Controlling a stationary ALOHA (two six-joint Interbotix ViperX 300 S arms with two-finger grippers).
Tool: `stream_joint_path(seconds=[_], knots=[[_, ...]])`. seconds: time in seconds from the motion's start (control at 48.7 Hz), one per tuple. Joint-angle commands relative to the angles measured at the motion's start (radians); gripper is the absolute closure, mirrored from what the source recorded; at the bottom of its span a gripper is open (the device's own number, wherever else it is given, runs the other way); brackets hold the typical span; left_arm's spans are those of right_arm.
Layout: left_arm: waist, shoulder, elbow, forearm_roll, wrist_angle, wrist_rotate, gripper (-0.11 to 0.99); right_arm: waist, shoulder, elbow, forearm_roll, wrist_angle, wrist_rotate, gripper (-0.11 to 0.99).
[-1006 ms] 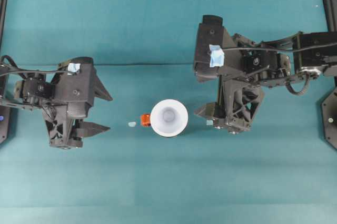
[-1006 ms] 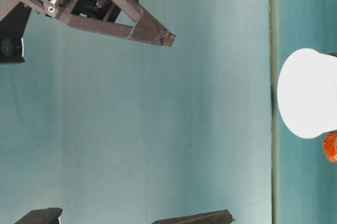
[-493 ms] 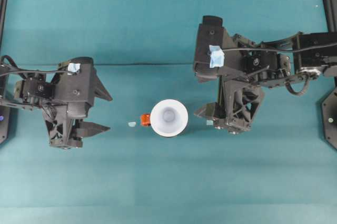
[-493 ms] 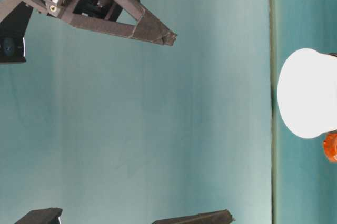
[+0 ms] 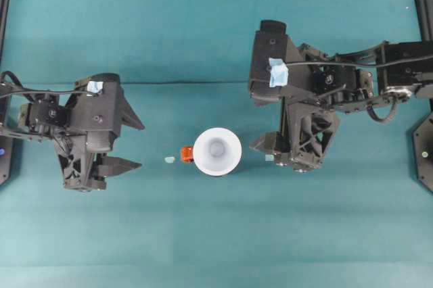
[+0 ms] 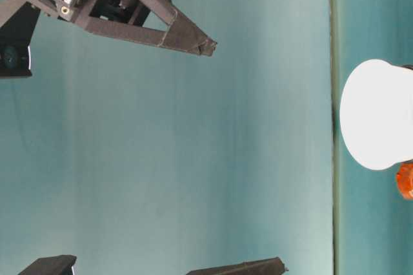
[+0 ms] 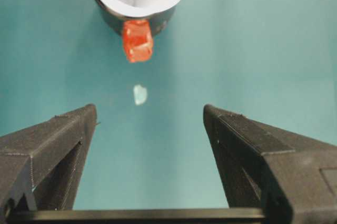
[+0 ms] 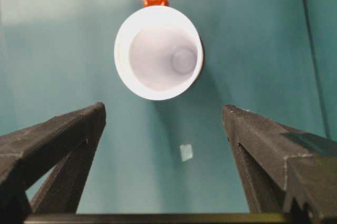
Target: Put the paper cup into the moved red handle cup holder.
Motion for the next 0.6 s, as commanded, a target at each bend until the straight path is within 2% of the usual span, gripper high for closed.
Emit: stream_joint_path(seconds=[0.0,0.021,0.041,0.082,0.144,0.164,0.185,0.575], knots=[[-0.002,-0.011,-0.009,0.003,-0.003,0.000,0.00,0.003,-0.020,-0.009,-0.002,-0.006,-0.006,-0.02],[-0.002,-0.011,-0.008,0.000,-0.003,0.000,0.00,0.002,-0.021,-0.009,-0.002,-0.006,-0.006,-0.02],[-0.002,-0.011,-0.009,0.003,-0.003,0.000,0.00,0.002,-0.020,-0.009,-0.002,-0.006,-0.006,-0.02],[-0.002,-0.011,-0.008,0.000,-0.003,0.000,0.00,0.002,-0.020,-0.009,-0.002,-0.006,-0.006,-0.02],[-0.002,-0.011,-0.009,0.003,-0.003,0.000,0.00,0.003,-0.021,-0.009,-0.002,-0.008,-0.006,-0.02],[-0.002,-0.011,-0.009,0.000,-0.003,0.000,0.00,0.002,-0.020,-0.009,-0.002,-0.008,-0.006,-0.02],[-0.002,-0.011,-0.009,0.003,-0.003,0.000,0.00,0.002,-0.020,-0.009,-0.002,-0.011,-0.006,-0.02],[-0.002,-0.011,-0.008,0.000,-0.003,0.000,0.00,0.002,-0.020,-0.009,-0.002,-0.012,-0.003,-0.02]])
